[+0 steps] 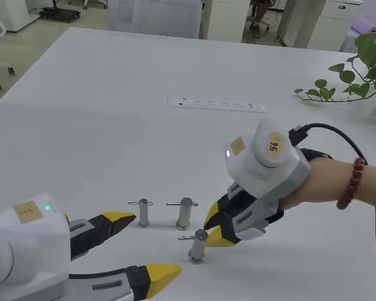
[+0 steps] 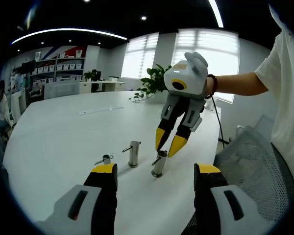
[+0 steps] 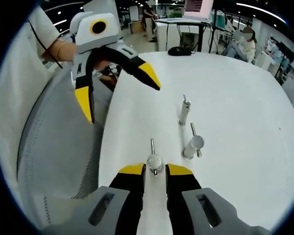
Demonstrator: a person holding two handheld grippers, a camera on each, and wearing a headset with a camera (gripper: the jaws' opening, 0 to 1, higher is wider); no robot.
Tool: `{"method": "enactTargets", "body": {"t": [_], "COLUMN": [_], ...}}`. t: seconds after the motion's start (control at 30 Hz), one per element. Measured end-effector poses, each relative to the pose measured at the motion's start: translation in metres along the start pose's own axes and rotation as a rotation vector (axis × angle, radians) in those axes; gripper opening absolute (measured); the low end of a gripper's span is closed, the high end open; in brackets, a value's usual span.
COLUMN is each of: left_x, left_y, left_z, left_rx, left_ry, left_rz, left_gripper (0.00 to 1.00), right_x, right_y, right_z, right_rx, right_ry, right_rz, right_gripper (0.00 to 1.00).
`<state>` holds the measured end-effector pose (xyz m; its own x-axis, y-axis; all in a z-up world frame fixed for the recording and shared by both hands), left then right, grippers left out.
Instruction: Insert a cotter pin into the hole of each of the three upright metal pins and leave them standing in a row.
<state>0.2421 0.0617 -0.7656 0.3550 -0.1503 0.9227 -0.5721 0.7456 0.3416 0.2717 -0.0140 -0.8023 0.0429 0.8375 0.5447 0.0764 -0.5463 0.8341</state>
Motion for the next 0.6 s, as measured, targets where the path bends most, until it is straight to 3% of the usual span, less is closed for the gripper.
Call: {"method": "enactTargets", "body": {"t": [0.2,0.6], "left_x": [0.001,0.006], "left_y": [0.001,0.006], "left_z": [-0.001,-0.013], "left_rx": [0.011,0.07], "left_ry": [-0.008,-0.026], "left_rz": [0.004,0.015], "left_gripper": [0.65,0.72], "right_x": [0.006,0.005], "right_y": [-0.003,-0.018], "right_z": [0.0,-0.005], "right_rx": [-0.017,-0.039], "right_ry": [-0.005,0.021], "right_rz": [0.045,0.061], "right_gripper": [0.23,0.22]}}
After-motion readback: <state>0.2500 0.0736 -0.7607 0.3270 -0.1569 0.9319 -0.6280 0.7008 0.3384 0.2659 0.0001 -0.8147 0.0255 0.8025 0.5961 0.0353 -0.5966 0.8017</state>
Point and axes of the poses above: the centre of the closed fingertips' face, and the gripper's own axes: y roughly backward along the fingers, z roughly to its right, x roughly out of its top, the point moved 1 cm from there along y, roughly backward along the fingers
